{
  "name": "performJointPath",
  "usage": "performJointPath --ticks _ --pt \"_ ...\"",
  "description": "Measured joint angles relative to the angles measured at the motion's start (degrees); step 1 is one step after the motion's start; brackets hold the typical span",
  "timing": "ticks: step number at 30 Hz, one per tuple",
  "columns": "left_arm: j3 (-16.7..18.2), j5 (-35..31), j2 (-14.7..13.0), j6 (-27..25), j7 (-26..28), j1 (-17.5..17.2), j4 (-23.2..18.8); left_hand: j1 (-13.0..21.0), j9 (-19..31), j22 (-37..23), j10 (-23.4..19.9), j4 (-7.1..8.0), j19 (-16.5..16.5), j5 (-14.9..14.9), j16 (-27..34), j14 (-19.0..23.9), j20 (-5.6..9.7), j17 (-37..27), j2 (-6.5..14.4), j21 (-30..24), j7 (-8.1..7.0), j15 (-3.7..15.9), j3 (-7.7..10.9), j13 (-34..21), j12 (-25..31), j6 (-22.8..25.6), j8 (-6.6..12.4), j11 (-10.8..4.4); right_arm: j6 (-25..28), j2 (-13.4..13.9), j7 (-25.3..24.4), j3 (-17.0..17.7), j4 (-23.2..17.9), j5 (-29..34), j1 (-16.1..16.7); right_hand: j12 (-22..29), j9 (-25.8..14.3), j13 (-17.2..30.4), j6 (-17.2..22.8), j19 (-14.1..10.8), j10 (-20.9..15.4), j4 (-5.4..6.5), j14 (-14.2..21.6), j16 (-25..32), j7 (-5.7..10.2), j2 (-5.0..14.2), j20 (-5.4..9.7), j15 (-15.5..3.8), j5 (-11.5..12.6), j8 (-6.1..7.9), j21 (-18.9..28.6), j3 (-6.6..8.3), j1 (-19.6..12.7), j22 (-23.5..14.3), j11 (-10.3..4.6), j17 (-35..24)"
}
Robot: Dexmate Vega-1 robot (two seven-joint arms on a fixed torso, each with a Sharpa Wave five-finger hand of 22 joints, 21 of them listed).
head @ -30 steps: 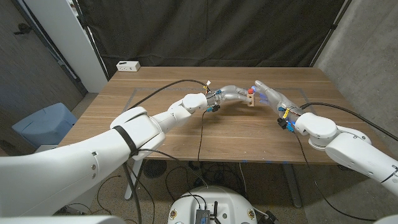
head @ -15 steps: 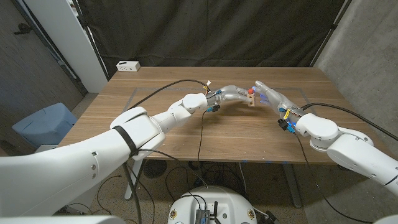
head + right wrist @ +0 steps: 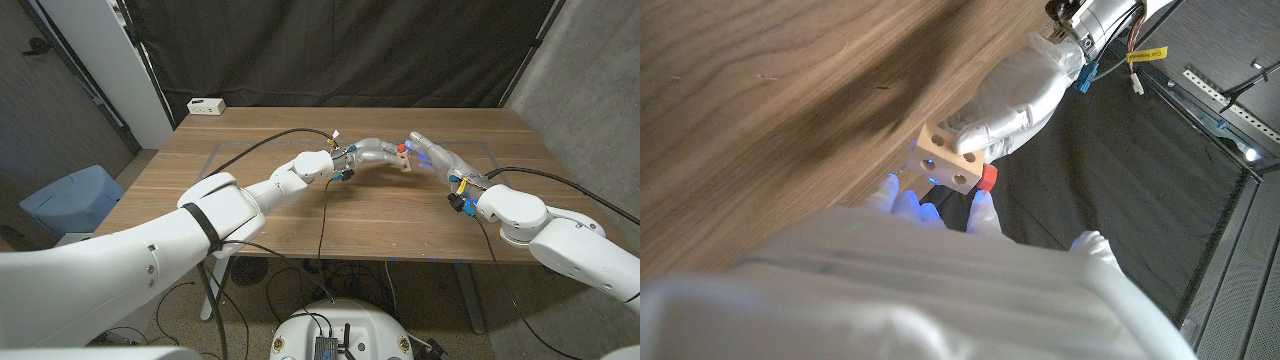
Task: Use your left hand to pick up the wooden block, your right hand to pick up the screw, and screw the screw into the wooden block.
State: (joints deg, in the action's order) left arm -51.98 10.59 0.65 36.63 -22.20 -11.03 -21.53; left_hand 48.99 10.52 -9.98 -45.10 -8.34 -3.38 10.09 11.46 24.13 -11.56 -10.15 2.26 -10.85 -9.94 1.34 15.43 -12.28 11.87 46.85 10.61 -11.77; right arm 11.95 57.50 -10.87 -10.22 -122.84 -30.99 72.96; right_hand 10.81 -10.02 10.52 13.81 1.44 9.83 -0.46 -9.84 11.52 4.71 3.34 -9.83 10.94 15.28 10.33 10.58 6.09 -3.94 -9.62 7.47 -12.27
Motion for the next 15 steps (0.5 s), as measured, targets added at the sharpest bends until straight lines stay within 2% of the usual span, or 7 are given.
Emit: performJointPath --ticks 15 --pt "0.01 -0.12 -0.01 0.54 -0.02 -0.07 -0.05 0.0 0.0 0.0 0.0 -0.01 0.0 0.0 0.0 0.0 0.0 0.0 0.0 0.0 0.01 0.0 -0.01 0.0 0.0 0.0 0.0 0.0 0.41 0.75 0.11 0.7 -1.74 0.09 1.67 0.0 0.0 0.0 0.0 0.0 0.0 0.0 0.0 0.0 0.01 0.0 0.0 0.0 0.41 0.0 0.0 0.0 0.0 0.0 0.0 0.0"
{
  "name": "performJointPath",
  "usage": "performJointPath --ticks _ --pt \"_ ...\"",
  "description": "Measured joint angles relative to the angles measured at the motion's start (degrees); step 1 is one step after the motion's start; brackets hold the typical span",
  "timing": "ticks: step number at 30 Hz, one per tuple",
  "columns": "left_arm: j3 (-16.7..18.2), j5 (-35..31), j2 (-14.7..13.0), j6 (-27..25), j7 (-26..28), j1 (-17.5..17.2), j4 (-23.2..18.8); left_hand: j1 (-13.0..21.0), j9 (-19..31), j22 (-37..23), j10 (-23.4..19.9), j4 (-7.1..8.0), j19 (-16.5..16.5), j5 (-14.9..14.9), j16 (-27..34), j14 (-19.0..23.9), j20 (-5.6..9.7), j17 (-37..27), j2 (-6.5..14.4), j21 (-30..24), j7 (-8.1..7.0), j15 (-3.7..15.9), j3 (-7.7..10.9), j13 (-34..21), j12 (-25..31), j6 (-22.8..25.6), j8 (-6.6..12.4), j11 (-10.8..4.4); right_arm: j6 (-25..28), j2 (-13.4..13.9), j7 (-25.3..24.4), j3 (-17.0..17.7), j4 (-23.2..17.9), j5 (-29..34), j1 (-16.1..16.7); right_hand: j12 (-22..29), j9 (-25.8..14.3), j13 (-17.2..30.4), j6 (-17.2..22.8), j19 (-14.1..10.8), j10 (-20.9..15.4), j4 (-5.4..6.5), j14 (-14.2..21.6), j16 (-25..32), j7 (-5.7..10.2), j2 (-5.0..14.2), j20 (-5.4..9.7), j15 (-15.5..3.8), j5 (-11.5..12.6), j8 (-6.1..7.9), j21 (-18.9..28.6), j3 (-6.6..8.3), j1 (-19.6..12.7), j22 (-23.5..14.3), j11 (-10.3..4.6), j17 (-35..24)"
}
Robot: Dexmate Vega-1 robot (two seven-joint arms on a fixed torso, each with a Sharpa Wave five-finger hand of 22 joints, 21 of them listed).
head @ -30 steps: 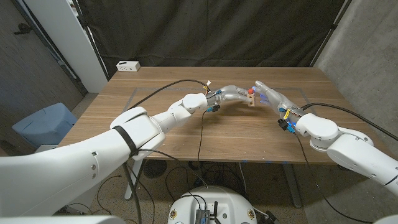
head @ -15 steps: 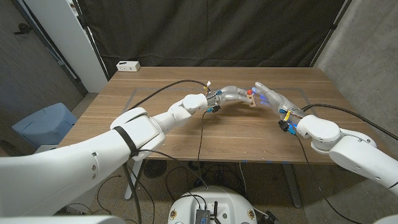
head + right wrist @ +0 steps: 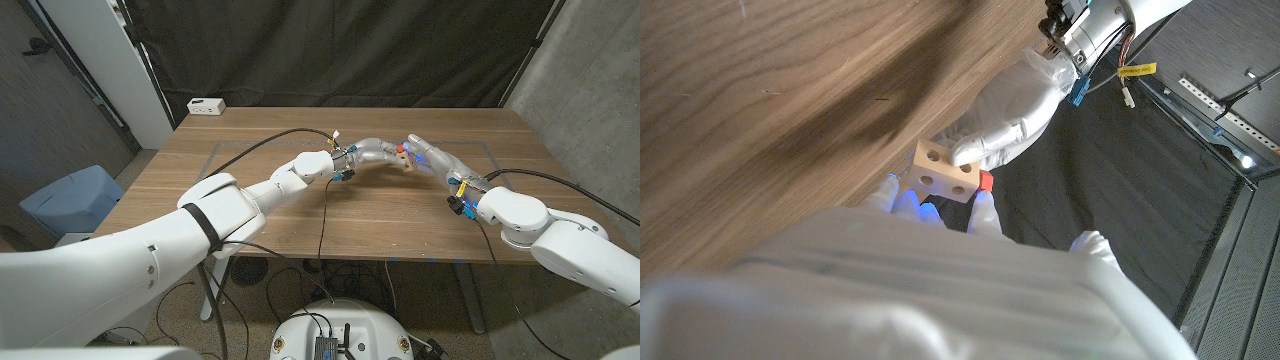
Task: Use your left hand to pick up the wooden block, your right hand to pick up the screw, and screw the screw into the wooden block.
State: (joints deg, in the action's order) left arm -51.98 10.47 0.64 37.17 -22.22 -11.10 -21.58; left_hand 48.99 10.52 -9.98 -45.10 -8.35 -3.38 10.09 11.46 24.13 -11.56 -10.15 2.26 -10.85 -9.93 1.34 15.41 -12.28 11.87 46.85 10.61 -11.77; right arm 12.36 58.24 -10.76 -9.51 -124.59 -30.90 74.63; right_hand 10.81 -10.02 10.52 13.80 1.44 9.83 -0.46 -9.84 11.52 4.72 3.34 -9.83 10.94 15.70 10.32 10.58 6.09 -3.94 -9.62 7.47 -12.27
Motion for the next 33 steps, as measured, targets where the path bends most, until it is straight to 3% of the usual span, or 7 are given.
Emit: performJointPath --ticks 21,33 --pt "-0.45 -0.4 0.27 -0.52 0.56 0.42 -0.01 0.0 0.01 0.0 0.0 0.08 0.0 -0.01 0.0 0.0 0.0 0.0 0.0 0.0 0.09 0.0 0.08 0.0 0.0 -0.05 0.23 0.0 0.56 0.41 -0.22 1.02 -1.19 0.0 1.31 0.0 -0.02 0.0 0.01 0.0 0.0 0.0 0.0 0.0 -0.01 0.0 0.0 0.0 0.0 0.01 0.0 0.0 0.0 0.0 0.0 0.0" --pt "-0.88 -0.8 0.31 -1.7 1.09 0.9 0.06 0.0 0.01 0.0 -1.15 -0.15 0.0 0.09 0.0 0.21 0.0 0.0 0.0 0.0 0.49 0.21 0.31 0.0 0.24 1.02 0.45 -0.11 0.8 0.13 -1.4 3.64 -1.68 -0.04 3.12 0.0 -0.01 0.0 0.01 0.0 0.0 0.0 0.0 0.0 -0.01 0.0 0.0 0.0 0.0 0.01 0.0 0.0 0.0 0.0 0.0 0.0"
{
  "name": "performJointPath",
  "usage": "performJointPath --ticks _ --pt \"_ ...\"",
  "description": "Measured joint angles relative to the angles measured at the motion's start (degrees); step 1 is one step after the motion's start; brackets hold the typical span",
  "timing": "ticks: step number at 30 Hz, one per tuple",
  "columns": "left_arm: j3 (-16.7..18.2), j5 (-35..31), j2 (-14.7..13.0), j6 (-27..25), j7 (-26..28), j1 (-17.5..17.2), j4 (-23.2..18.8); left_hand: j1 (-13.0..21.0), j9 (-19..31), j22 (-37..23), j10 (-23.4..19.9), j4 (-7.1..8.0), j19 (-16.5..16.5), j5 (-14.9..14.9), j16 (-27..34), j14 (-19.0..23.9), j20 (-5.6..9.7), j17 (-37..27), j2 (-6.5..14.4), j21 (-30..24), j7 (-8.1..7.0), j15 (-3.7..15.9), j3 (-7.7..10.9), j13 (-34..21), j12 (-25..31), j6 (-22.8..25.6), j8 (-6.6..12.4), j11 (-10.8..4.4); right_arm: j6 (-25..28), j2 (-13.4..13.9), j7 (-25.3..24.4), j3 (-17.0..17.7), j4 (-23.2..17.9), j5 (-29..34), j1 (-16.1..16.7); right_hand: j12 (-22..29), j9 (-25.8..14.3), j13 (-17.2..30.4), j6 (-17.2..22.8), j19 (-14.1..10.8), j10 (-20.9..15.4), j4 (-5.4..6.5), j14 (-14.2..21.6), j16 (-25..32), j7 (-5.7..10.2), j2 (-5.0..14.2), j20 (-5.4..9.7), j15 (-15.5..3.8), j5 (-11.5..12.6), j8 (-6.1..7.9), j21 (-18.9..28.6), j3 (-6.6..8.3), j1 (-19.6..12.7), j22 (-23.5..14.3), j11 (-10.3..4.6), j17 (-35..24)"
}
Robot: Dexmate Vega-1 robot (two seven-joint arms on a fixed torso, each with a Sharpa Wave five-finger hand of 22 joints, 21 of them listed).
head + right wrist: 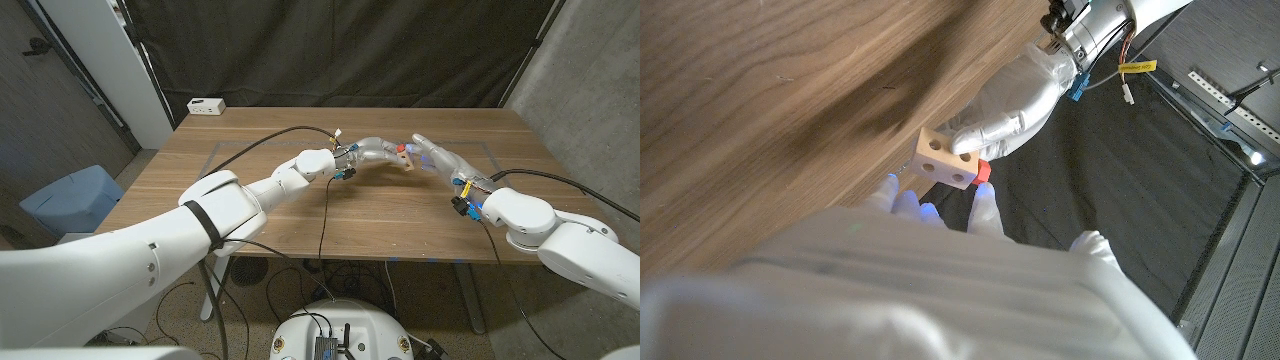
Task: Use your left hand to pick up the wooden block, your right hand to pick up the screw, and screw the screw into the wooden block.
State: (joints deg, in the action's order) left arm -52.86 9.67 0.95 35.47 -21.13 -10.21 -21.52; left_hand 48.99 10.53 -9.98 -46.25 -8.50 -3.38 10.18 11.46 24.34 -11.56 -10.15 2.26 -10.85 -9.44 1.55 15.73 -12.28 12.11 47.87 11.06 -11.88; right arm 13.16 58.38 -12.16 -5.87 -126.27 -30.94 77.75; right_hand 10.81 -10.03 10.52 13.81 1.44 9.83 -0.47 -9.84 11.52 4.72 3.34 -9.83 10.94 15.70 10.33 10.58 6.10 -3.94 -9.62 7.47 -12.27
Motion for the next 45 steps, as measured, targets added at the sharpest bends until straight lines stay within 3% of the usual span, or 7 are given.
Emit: performJointPath --ticks 19,45 --pt "-0.69 -1.44 -0.47 1.79 0.65 0.65 0.0 0.0 0.01 0.0 -0.29 -0.02 0.0 -0.03 0.0 0.0 0.0 0.0 0.0 0.0 -0.02 0.0 -0.02 0.0 0.0 -0.01 -0.06 -0.3 0.21 -1.05 -0.23 0.74 1.2 1.46 -1.04 0.0 0.0 0.0 0.0 0.0 0.0 0.0 0.0 0.0 0.0 0.0 0.0 0.0 0.0 0.0 0.0 0.0 0.0 0.0 0.0 0.0" --pt "-0.71 -2.75 -2.18 4.23 0.23 1.15 -1.18 -0.31 -0.02 0.0 -0.29 -0.08 -0.31 -0.04 0.0 0.0 -0.31 0.0 -0.31 0.0 -0.12 0.0 -0.08 0.0 0.0 0.08 -0.31 -0.3 2.89 -0.47 1.86 -4.81 3.65 4.39 -9.06 0.0 0.0 0.0 0.0 0.0 0.0 0.24 0.0 0.0 0.0 0.0 0.0 0.0 0.22 0.0 0.0 -0.24 0.0 0.0 0.0 0.0"
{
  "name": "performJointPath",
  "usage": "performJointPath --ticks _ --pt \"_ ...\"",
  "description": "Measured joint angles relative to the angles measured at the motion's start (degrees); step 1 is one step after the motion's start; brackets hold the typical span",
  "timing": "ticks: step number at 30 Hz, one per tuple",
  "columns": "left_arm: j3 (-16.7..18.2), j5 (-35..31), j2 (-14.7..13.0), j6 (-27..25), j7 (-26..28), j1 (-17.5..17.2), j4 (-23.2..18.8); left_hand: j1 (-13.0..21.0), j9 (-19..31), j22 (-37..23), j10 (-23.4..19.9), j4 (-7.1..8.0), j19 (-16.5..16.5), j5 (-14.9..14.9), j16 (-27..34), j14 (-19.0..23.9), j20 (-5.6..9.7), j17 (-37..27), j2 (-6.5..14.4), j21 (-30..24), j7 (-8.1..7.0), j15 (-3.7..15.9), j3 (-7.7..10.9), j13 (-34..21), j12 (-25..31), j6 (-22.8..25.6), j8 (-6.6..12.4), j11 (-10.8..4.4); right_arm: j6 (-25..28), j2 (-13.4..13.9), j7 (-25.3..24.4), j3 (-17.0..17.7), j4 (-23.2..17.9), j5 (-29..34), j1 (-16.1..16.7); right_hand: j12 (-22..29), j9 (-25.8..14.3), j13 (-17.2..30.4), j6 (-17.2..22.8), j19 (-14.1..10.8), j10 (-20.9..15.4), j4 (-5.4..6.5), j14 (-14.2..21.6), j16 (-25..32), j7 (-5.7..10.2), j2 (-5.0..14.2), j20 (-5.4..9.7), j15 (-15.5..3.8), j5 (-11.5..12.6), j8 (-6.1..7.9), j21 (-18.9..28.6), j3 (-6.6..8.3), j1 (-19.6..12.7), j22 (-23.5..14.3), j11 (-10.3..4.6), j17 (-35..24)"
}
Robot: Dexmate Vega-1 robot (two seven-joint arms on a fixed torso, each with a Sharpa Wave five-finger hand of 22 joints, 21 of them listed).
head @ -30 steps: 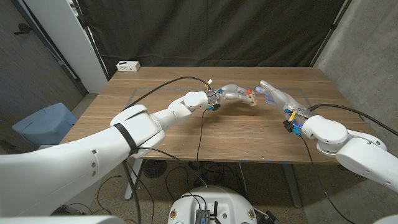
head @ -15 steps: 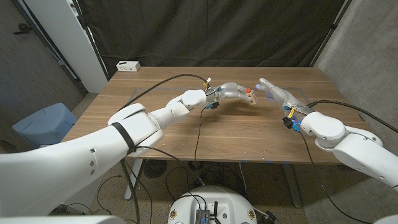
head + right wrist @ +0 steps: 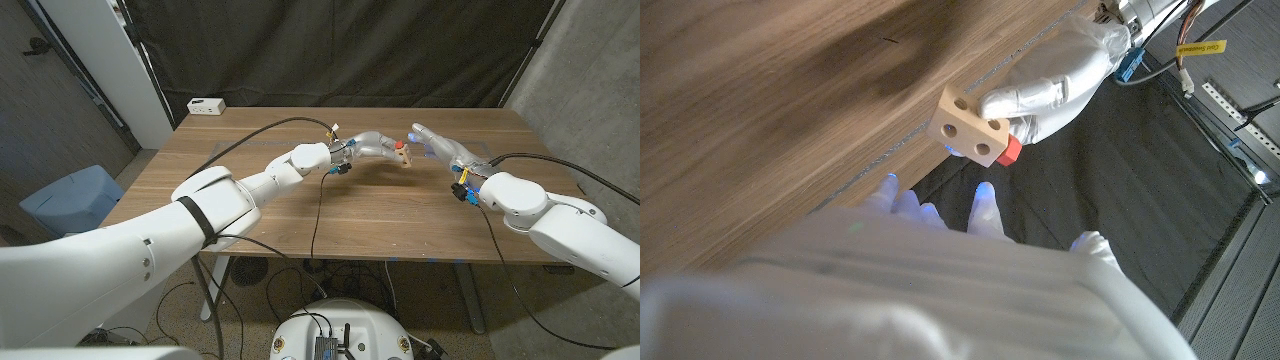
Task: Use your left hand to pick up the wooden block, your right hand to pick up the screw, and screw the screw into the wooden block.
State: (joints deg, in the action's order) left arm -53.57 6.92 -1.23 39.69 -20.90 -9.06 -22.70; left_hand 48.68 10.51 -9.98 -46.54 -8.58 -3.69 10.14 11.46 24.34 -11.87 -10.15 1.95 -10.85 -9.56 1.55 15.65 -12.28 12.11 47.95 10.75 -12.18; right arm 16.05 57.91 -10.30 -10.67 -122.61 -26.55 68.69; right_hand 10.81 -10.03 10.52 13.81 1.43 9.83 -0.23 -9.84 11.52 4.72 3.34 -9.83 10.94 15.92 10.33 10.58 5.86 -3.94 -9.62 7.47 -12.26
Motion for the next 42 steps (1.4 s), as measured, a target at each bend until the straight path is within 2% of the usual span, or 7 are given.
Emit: performJointPath --ticks 22,42 --pt "0.21 -0.45 -0.2 0.13 -0.32 -0.26 -0.36 0.0 0.03 0.0 -0.31 -0.08 0.0 -0.04 0.0 0.2 0.0 -0.14 0.0 0.0 0.02 -0.2 -0.08 0.0 0.0 -0.04 0.08 0.31 3.41 1.96 1.44 -2.68 -0.83 0.57 -3.68 0.0 0.0 0.0 0.15 0.22 0.0 0.24 0.0 0.0 -0.14 0.0 -0.22 0.0 0.0 0.0 0.0 -0.24 0.0 0.0 0.0 0.0" --pt "-0.2 -2.26 -1.51 -1.59 -0.26 0.75 -1.74 0.0 0.03 0.0 -0.31 -0.09 0.0 -0.05 0.0 0.2 0.01 0.02 0.0 0.0 0.12 -0.2 -0.1 -0.12 0.0 -0.14 0.03 0.31 3.7 2.38 1.27 -3.28 -0.74 0.7 -4.31 0.0 0.0 0.0 0.1 0.21 0.0 0.23 -0.21 0.0 -0.53 -0.24 -0.21 0.21 0.0 0.0 0.0 -0.23 0.24 0.0 0.0 0.0"
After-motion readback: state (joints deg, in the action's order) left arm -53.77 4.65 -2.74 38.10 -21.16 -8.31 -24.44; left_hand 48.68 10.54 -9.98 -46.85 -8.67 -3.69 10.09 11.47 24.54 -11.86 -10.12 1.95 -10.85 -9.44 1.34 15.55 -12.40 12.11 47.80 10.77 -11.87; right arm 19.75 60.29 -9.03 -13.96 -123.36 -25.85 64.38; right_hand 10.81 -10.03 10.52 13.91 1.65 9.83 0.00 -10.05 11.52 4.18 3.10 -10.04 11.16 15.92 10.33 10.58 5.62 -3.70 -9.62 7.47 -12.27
